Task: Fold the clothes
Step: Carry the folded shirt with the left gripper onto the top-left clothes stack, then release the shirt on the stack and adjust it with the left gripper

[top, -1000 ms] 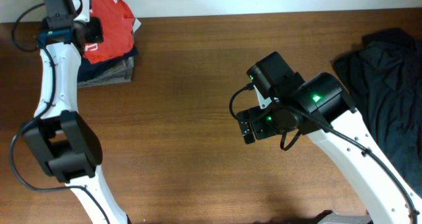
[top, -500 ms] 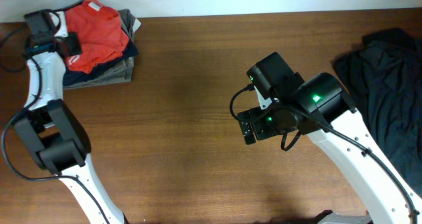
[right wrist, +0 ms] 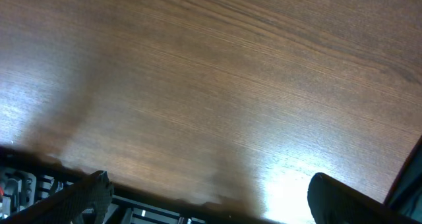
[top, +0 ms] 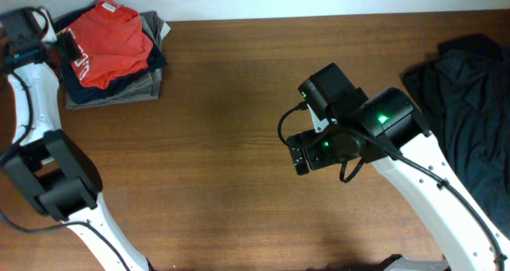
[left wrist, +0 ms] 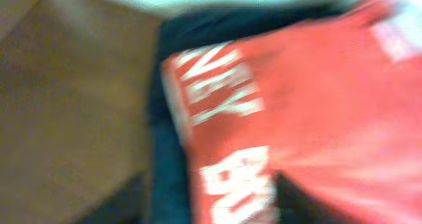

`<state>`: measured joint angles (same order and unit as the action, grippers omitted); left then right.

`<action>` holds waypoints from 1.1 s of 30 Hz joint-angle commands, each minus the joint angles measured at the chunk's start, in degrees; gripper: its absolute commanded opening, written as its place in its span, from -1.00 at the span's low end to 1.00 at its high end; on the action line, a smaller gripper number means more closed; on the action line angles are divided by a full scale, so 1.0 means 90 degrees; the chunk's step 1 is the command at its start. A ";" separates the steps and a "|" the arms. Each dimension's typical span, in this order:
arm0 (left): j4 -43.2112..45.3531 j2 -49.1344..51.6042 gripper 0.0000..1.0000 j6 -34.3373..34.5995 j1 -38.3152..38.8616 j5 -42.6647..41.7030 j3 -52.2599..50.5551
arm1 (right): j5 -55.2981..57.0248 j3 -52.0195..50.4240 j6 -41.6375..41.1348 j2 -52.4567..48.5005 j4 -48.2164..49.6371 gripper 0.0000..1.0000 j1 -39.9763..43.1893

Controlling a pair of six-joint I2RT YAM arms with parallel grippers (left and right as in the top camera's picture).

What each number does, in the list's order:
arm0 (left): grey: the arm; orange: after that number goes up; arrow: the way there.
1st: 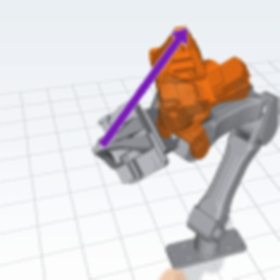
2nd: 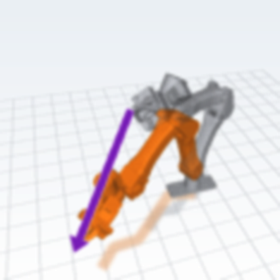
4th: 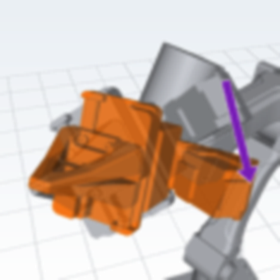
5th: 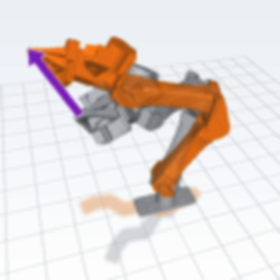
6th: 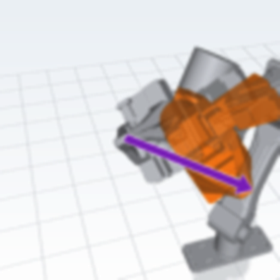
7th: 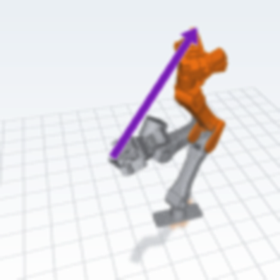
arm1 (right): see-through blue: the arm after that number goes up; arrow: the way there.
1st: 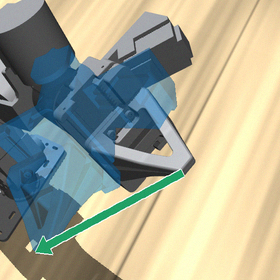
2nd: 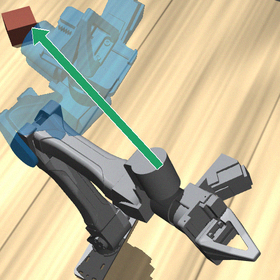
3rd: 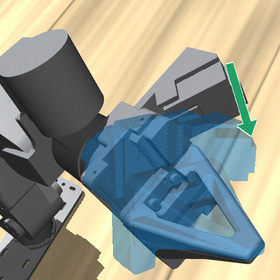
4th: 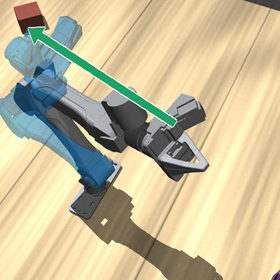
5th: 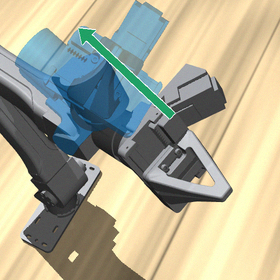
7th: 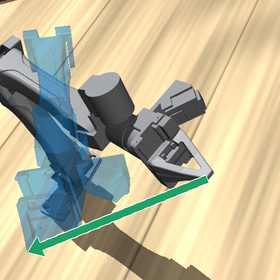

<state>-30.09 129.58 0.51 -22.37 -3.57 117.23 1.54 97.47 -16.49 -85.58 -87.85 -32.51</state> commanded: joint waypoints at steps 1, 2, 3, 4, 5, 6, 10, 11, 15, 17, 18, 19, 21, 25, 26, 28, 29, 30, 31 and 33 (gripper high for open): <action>0.0410 -0.0809 -0.99 0.0138 0.0204 -0.0935 0.0136 | 0.0119 -0.0022 -0.0039 -0.0024 0.0024 0.98 -0.0034; 0.0658 -0.0777 -0.99 0.0136 0.0262 -0.0794 0.0131 | 0.0119 -0.0022 -0.0039 -0.0029 0.0024 0.98 -0.0034; 0.0777 -0.0731 -0.99 0.0136 0.0296 -0.0668 0.0129 | 0.0117 -0.0022 -0.0039 -0.0034 0.0022 0.98 -0.0034; 0.0867 -0.0680 -0.99 0.0136 0.0323 -0.0539 0.0129 | 0.0097 -0.0022 -0.0036 -0.0034 0.0022 0.98 -0.0034; 0.0976 -0.0605 -0.99 0.0134 0.0352 -0.0430 0.0129 | 0.0073 -0.0022 -0.0039 -0.0034 0.0022 0.97 -0.0034; 0.1078 -0.0522 -0.99 0.0131 0.0369 -0.0381 0.0129 | 0.0073 -0.0022 -0.0039 -0.0034 0.0022 0.98 -0.0036; 0.1183 -0.0143 -0.99 0.0187 0.0398 -0.0381 0.0129 | 0.0070 -0.0022 -0.0036 -0.0034 0.0017 0.99 -0.0036; 0.1205 -0.0041 -0.99 0.0187 0.0398 -0.0381 0.0129 | 0.0070 -0.0022 -0.0036 -0.0034 0.0015 0.98 -0.0036; 0.1481 0.0534 -0.99 0.0204 0.0398 -0.0027 0.0129 | 0.0073 -0.0022 -0.0036 -0.0034 -0.0104 0.98 -0.0036; 0.1700 0.0911 -0.99 0.0202 0.0398 0.0148 0.0129 | 0.0073 -0.0022 -0.0036 -0.0034 -0.0148 0.98 -0.0036; 0.1831 0.1076 -0.99 0.0189 0.0398 0.0163 0.0129 | 0.0073 -0.0022 -0.0039 -0.0034 -0.0143 0.98 -0.0036; 0.1906 0.1195 -0.99 0.0170 0.0398 0.0163 0.0129 | 0.0073 -0.0022 -0.0039 -0.0034 -0.0143 0.98 -0.0036; 0.1945 0.1423 -0.99 0.0160 0.0398 0.0163 0.0129 | 0.0073 -0.0022 -0.0039 -0.0034 -0.0143 0.98 -0.0036; 0.1814 0.1562 -1.00 0.0182 0.0398 0.0136 0.0131 | 0.0070 -0.0022 -0.0036 -0.0034 -0.0148 0.98 -0.0036; 0.1817 0.1513 -0.99 0.0214 0.0398 0.0041 0.0158 | 0.0073 -0.0022 -0.0036 -0.0034 -0.0151 0.98 -0.0036; 0.1773 0.1321 -1.00 0.0214 0.0398 -0.0364 0.0301 | 0.0073 -0.0022 -0.0036 -0.0034 -0.0151 0.98 -0.0036; 0.1753 0.1168 -0.99 0.0211 0.0403 -0.0588 0.0406 | 0.0073 -0.0022 -0.0036 -0.0034 -0.0148 0.98 -0.0036; 0.1744 0.1042 -0.99 0.0214 0.0413 -0.0685 0.0478 | 0.0073 -0.0022 -0.0036 -0.0034 -0.0148 0.98 -0.0034; 0.1744 0.0903 -0.99 0.0240 0.0420 -0.0692 0.0559 | 0.0073 -0.0022 -0.0036 -0.0034 -0.0148 0.98 -0.0034; 0.1812 0.0636 -0.99 0.0333 0.0454 -0.0675 0.0663 | 0.0075 -0.0022 -0.0036 -0.0034 -0.0141 0.98 -0.0034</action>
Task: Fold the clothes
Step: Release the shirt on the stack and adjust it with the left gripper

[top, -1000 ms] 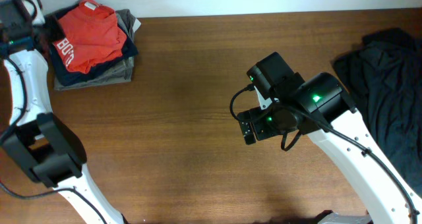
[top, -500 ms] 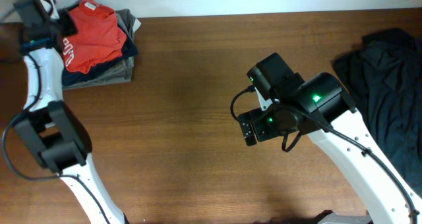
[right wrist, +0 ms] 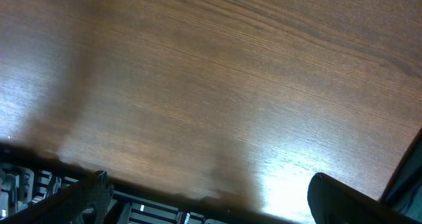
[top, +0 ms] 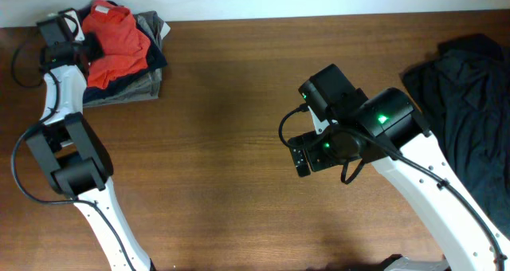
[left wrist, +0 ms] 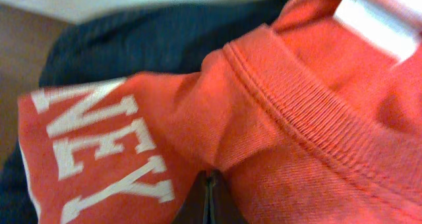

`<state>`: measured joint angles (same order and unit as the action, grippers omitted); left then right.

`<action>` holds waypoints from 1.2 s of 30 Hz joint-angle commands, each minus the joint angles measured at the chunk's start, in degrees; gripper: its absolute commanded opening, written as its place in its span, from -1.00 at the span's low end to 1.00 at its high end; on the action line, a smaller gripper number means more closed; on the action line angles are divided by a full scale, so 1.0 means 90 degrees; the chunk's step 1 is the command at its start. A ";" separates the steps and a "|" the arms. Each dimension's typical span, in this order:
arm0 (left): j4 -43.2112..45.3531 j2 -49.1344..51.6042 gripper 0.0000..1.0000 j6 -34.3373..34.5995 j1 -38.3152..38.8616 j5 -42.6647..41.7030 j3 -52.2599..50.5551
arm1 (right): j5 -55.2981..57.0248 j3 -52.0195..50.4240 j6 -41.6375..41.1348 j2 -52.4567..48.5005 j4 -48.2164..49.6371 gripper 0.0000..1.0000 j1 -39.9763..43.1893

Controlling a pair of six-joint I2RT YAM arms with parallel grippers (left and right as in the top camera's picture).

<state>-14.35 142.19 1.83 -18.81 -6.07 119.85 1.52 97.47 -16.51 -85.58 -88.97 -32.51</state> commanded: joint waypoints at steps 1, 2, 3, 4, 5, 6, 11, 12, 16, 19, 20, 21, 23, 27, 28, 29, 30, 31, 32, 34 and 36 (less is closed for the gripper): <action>0.0109 -0.0869 -0.99 0.0185 0.0090 -0.0398 0.0398 | 0.0078 -0.0022 -0.0034 -0.0034 0.0000 0.98 -0.0034; 0.0141 -0.0945 -0.99 0.0182 0.0126 -0.0398 0.0420 | 0.0078 -0.0022 -0.0034 -0.0036 0.0029 0.98 -0.0034; 0.0182 -0.1001 -0.99 0.0182 0.0172 -0.0398 0.0427 | 0.0078 -0.0022 -0.0032 -0.0041 0.0053 0.98 -0.0034; 0.0214 -0.1039 -1.00 0.0182 0.0228 -0.0396 0.0427 | 0.0078 -0.0022 -0.0032 -0.0049 0.0085 0.98 -0.0036; 0.0214 -0.1047 -0.99 0.0182 0.0306 -0.0396 0.0427 | 0.0078 -0.0022 -0.0034 -0.0083 0.0126 0.98 -0.0036; 0.0209 -0.1039 -0.99 0.0180 0.0374 -0.0396 0.0427 | 0.0078 -0.0022 -0.0034 -0.0102 0.0136 0.98 -0.0036; 0.0253 -0.0746 -0.99 0.0177 0.0687 0.0119 0.0425 | 0.0078 -0.0022 -0.0034 -0.0284 0.0104 0.98 -0.0036; 0.0282 -0.0661 -0.99 0.0175 0.0741 0.0265 0.0425 | 0.0078 -0.0022 -0.0032 -0.0323 0.0095 0.98 -0.0036; 0.0362 -0.0226 -0.99 0.0129 0.0862 0.0350 0.0427 | 0.0078 -0.0022 -0.0034 -0.0454 0.0061 0.98 -0.0053; 0.0362 0.0175 -0.94 0.0131 0.0865 0.0379 0.0425 | 0.0078 -0.0022 -0.0032 -0.0503 0.0019 0.98 -0.0053; 0.0355 0.0328 -0.92 0.0131 0.0865 0.0449 0.0427 | 0.0080 -0.0022 -0.0032 -0.0505 0.0000 0.98 -0.0053; 0.0347 0.0464 -0.88 0.0129 0.0862 0.0505 0.0427 | 0.0083 -0.0022 -0.0032 -0.0505 -0.0019 0.98 -0.0053; 0.0214 0.0697 -0.83 0.0129 0.0848 0.0537 0.0427 | 0.0080 -0.0022 -0.0032 -0.0505 -0.0053 0.98 -0.0053; -0.0083 0.0816 -0.81 0.0131 0.0855 0.0532 0.0427 | 0.0083 -0.0022 -0.0032 -0.0505 -0.0102 0.98 -0.0053; -0.0100 0.0741 -0.78 0.0129 0.0867 0.0478 0.0427 | 0.0085 -0.0022 -0.0032 -0.0503 -0.0100 0.97 -0.0051; -0.0092 0.0653 -0.74 0.0131 0.0882 0.0418 0.0427 | 0.0114 -0.0022 -0.0034 -0.0503 -0.0100 0.98 -0.0051; -0.0073 0.0539 -0.60 0.0131 0.0899 0.0355 0.0430 | 0.0158 -0.0022 -0.0039 -0.0503 -0.0100 0.98 -0.0053; -0.0041 0.0430 -0.17 0.0134 0.0911 0.0294 0.0435 | 0.0223 -0.0022 -0.0063 -0.0503 -0.0097 0.98 -0.0053; 0.0022 0.0199 0.28 0.0134 0.0930 0.0243 0.0447 | 0.0299 -0.0022 -0.0068 -0.0503 -0.0092 0.98 -0.0053; -0.0012 -0.0233 0.33 0.0136 0.0957 0.0240 0.0452 | 0.0481 -0.0022 -0.0413 -0.0503 -0.0117 0.98 -0.0053; -0.0146 -0.0682 0.73 0.0134 0.0967 0.0109 0.0452 | 0.0559 -0.0019 -0.0619 -0.0495 -0.0141 0.98 -0.0053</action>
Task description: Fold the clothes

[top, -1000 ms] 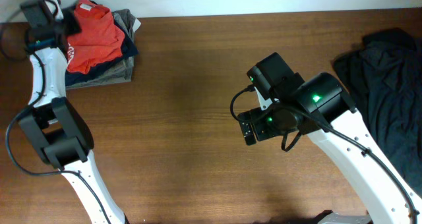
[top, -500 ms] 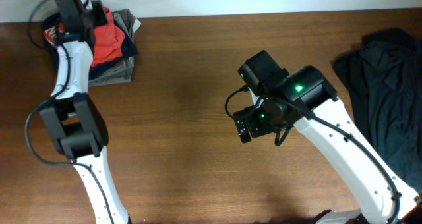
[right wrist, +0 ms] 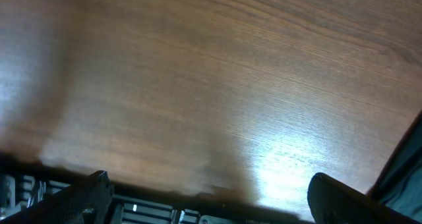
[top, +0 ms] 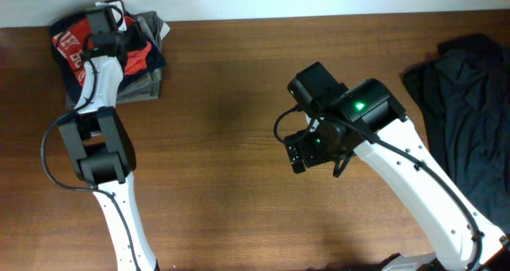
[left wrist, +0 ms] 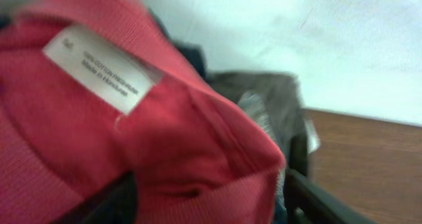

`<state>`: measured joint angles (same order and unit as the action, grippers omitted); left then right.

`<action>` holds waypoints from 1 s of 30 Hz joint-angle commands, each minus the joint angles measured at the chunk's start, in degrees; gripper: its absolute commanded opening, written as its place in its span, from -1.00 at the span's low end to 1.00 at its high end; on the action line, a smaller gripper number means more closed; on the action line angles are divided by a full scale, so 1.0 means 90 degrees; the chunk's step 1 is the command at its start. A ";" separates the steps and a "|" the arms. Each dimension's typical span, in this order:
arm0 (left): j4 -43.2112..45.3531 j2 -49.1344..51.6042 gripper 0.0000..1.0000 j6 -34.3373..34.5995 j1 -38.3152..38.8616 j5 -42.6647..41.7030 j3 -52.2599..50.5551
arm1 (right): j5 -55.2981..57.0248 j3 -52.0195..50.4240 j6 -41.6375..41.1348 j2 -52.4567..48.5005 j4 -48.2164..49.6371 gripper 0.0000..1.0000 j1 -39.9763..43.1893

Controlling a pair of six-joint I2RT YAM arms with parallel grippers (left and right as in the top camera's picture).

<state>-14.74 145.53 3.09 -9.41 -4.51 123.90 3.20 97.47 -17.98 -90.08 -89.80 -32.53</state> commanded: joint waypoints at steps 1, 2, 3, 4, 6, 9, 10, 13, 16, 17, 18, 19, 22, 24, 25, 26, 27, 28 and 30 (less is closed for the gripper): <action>-0.0185 -0.1292 0.98 -0.0005 -0.0078 -0.0172 0.0002 | 0.0393 -0.0019 -0.0478 0.0017 -0.0049 0.98 -0.0051; -0.0289 -0.1547 0.99 -0.0007 -0.0078 -0.0321 0.0002 | 0.0449 -0.0019 -0.0549 0.0041 -0.0046 0.98 -0.0051; -0.0410 -0.1787 0.98 -0.0005 -0.0078 -0.0505 0.0002 | 0.0559 -0.0017 -0.0622 0.0078 -0.0041 0.98 -0.0051; -0.0556 -0.2055 0.98 -0.0005 -0.0078 -0.0738 0.0002 | 0.0624 -0.0007 -0.0673 0.0117 -0.0041 0.98 -0.0051; -0.1064 -0.2681 0.99 -0.0005 -0.0078 -0.1377 0.0002 | 0.0685 0.0046 -0.0731 0.0260 -0.0046 0.98 -0.0051; -0.2011 -0.3553 0.98 -0.0005 -0.0078 -0.2426 0.0002 | 0.0525 0.0211 -0.0733 0.0597 -0.0129 0.98 -0.0051; -0.2387 -0.3793 0.98 -0.0007 -0.0078 -0.2684 0.0002 | 0.0503 0.0248 -0.0733 0.0716 -0.0165 0.98 -0.0051; -0.3662 -0.4524 0.99 -0.0010 -0.0085 -0.3011 0.0002 | 0.0503 0.0279 -0.0899 0.1260 -0.0304 0.98 -0.0051; -0.4527 -0.5139 0.99 -0.0010 -0.0083 -0.3028 0.0002 | 0.0481 0.0279 -0.0954 0.1911 -0.0520 0.98 -0.0051; -0.4789 -0.5331 0.99 -0.0015 -0.0075 -0.3026 0.0000 | 0.0481 0.0279 -0.1030 0.2130 -0.0593 0.98 -0.0051; -0.5081 -0.5554 0.98 -0.0112 -0.0044 -0.3024 0.0000 | 0.0478 0.0279 -0.1112 0.2358 -0.0656 0.98 -0.0051; -0.5370 -0.5763 0.99 -0.0257 0.0002 -0.3021 0.0000 | 0.0461 0.0277 -0.1180 0.2577 -0.0702 0.98 -0.0051; -0.6103 -0.6324 0.99 -0.0542 0.0231 -0.3019 -0.0012 | 0.0318 0.0265 -0.1256 0.3274 -0.0775 0.98 -0.0051; -0.6732 -0.6989 0.98 -0.0539 0.0624 -0.2837 -0.0112 | 0.0291 0.0187 -0.1304 0.3990 -0.0833 0.98 -0.0051; -0.6868 -0.7181 0.98 -0.0539 0.0748 -0.2696 -0.0168 | 0.0291 0.0126 -0.1309 0.4226 -0.0835 0.98 -0.0051; -0.7004 -0.7436 0.98 -0.0537 0.0911 -0.2472 -0.0265 | 0.0313 0.0024 -0.1406 0.4510 -0.0833 0.98 -0.0051; -0.7079 -0.7708 0.98 -0.0534 0.1088 -0.2234 -0.0415 | 0.0340 -0.0075 -0.1489 0.4750 -0.0826 0.98 -0.0051; -0.7089 -0.7973 0.99 -0.0527 0.1243 -0.2033 -0.0585 | 0.0379 -0.0197 -0.1576 0.5005 -0.0814 0.98 -0.0051; -0.6968 -0.8602 0.98 -0.0287 0.1549 -0.1780 -0.1086 | 0.0423 -0.0495 -0.1654 0.5503 -0.0729 0.98 -0.0049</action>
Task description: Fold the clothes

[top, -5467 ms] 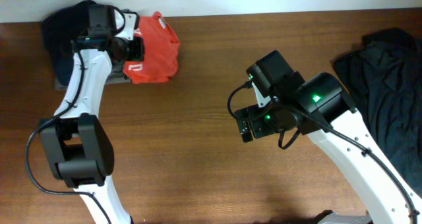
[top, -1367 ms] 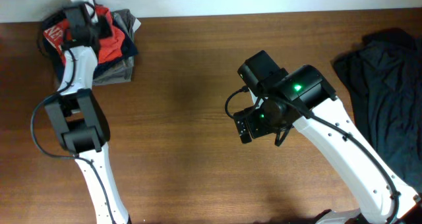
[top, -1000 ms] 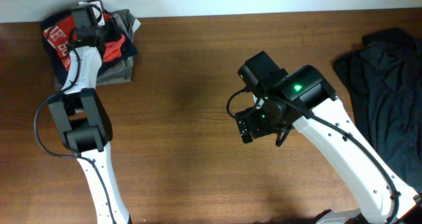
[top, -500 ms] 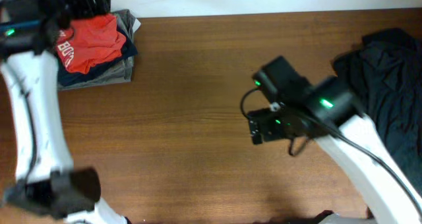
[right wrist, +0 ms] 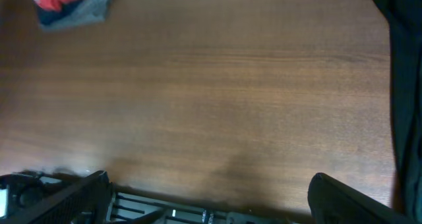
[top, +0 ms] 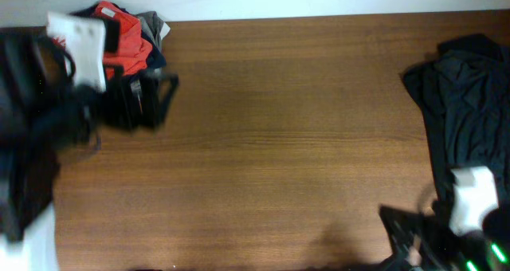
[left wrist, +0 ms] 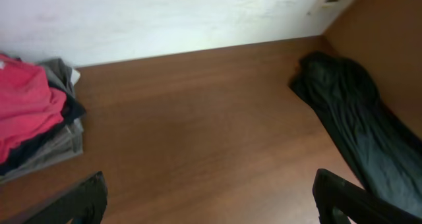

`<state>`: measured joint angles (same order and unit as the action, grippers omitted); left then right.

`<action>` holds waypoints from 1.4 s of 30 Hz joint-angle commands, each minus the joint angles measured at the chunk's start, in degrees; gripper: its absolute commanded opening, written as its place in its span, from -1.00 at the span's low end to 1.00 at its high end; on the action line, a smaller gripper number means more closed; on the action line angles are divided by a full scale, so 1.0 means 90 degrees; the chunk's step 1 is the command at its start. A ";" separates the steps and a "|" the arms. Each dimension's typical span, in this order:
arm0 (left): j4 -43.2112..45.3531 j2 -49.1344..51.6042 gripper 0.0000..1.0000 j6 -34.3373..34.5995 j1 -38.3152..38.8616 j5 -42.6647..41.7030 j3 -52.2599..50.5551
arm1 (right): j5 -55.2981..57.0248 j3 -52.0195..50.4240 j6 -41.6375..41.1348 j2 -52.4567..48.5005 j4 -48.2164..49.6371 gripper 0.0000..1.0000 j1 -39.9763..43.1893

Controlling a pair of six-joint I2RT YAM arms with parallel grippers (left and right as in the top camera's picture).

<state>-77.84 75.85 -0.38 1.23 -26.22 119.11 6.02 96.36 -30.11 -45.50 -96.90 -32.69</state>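
A folded stack (top: 119, 44) lies at the table's far left corner, with a red shirt (top: 119, 28) on top of dark and grey garments. The left wrist view also shows the stack (left wrist: 36, 128); in the right wrist view the stack (right wrist: 69, 1) is small and far off. A dark unfolded garment (top: 470, 104) lies crumpled at the right edge. My left gripper (top: 147, 102), blurred, hangs open beside the stack, nothing between its fingers (left wrist: 86, 197). My right gripper (top: 402, 227) is open and empty near the front right corner.
A white wall (left wrist: 165, 16) runs behind the table's back edge. Bare brown tabletop (top: 279, 127) stretches between the stack and the dark garment (right wrist: 405, 85). Black frame parts (right wrist: 198, 214) show past the table's front edge in the right wrist view.
My left gripper was pressed close to the red shirt on the stack; now it is raised and off the stack to the right. My right arm has gone from mid-table to the front right corner.
My left gripper was at the stack's left side over the red shirt, then tight against its collar, then at the stack's back with red cloth between open fingers. The right gripper stayed open above mid-table. Now both grippers are away and the red shirt rests on the stack.
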 commanded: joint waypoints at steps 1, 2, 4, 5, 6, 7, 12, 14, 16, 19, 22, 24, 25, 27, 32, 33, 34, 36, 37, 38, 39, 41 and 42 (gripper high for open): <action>0.0165 -0.1217 0.98 0.0270 0.0498 0.0622 -0.0867 | 0.0155 -0.0542 -0.0391 0.0782 0.0119 0.98 -0.0032; 0.0316 -0.1586 0.98 0.0440 0.0617 0.0597 -0.1214 | 0.0177 -0.0787 -0.0430 0.1086 0.0233 0.98 -0.0034; 0.0634 -0.2329 0.98 0.0573 0.0809 0.0542 -0.1948 | 0.0170 -0.1316 -0.0432 0.1637 0.0542 0.98 -0.0032; 0.0826 -0.2739 0.98 0.0629 0.0879 0.0544 -0.2373 | 0.0172 -0.1559 -0.0449 0.1865 0.0670 0.98 -0.0032; 0.0991 -0.3079 0.98 0.0685 0.0916 0.0544 -0.2732 | 0.0177 -0.1812 -0.0510 0.2096 0.0797 0.98 -0.0032; 0.1275 -0.3648 0.98 0.0787 0.0935 0.0537 -0.3349 | 0.0172 -0.2174 -0.0549 0.2407 0.0988 0.98 -0.0032; 0.2055 -0.5564 0.98 0.1018 0.0933 0.0515 -0.5345 | 0.0182 -0.3298 -0.0549 0.3279 0.1751 0.98 -0.0032; 0.2259 -0.6193 0.98 0.1020 0.0928 0.0515 -0.6003 | 0.0228 -0.3606 -0.0549 0.3473 0.2050 0.98 -0.0032; 0.2363 -0.6671 0.98 0.1076 0.0928 0.0517 -0.6540 | 0.0396 -0.3866 -0.0546 0.3594 0.2353 0.98 -0.0032; 0.2392 -0.7133 0.98 0.1117 0.0928 0.0515 -0.7172 | 0.0554 -0.4070 -0.0546 0.3604 0.2664 0.98 -0.0032; 0.2390 -0.7203 0.98 0.1112 0.0928 0.0515 -0.7531 | 0.0634 -0.4248 -0.0546 0.3604 0.2999 0.98 -0.0034; 0.2387 -0.7198 0.98 0.1110 0.0928 0.0517 -0.7786 | 0.0782 -0.4291 -0.0544 0.3604 0.3031 0.98 -0.0034; 0.2387 -0.7198 0.98 0.1110 0.0928 0.0517 -0.7849 | 0.0816 -0.4294 -0.0544 0.3604 0.3028 0.98 -0.0034; 0.2385 -0.7198 0.98 0.1110 0.0928 0.0515 -0.7939 | 0.0816 -0.4296 -0.0544 0.3604 0.3031 0.98 -0.0032; 0.2385 -0.7198 0.98 0.1112 0.0928 0.0515 -0.7980 | 0.0814 -0.4296 -0.0544 0.3604 0.3028 0.98 -0.0034; 0.2385 -0.7198 0.99 0.1110 0.0928 0.0515 -0.7980 | 0.0814 -0.4296 -0.0544 0.3604 0.3028 0.97 -0.0034; 0.2382 -0.7198 0.98 0.1110 0.0928 0.0515 -0.7980 | 0.0814 -0.4296 -0.0544 0.3604 0.3028 0.98 -0.0034; 0.2382 -0.7198 0.98 0.1110 0.0928 0.0515 -0.7980 | 0.0814 -0.4296 -0.0544 0.3604 0.3028 0.98 -0.0034; 0.2382 -0.7198 0.98 0.1110 0.0928 0.0515 -0.7980 | 0.0814 -0.4296 -0.0544 0.3604 0.3031 0.98 -0.0034; 0.2382 -0.7198 0.98 0.1110 0.0928 0.0515 -0.7980 | 0.0814 -0.4296 -0.0544 0.3604 0.3028 0.98 -0.0034; 0.2382 -0.7198 0.98 0.1110 0.0928 0.0515 -0.7980 | 0.0814 -0.4296 -0.0544 0.3604 0.3028 0.98 -0.0034; 0.2382 -0.7198 0.98 0.1110 0.0928 0.0515 -0.7980 | 0.0814 -0.4296 -0.0544 0.3604 0.3028 0.98 -0.0034; 0.2382 -0.7198 0.98 0.1110 0.0928 0.0515 -0.7980 | 0.0814 -0.4296 -0.0544 0.3604 0.3028 0.98 -0.0034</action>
<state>-56.66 11.46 9.10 9.37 -22.00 47.57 12.01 58.06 -34.54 -13.47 -69.97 -32.69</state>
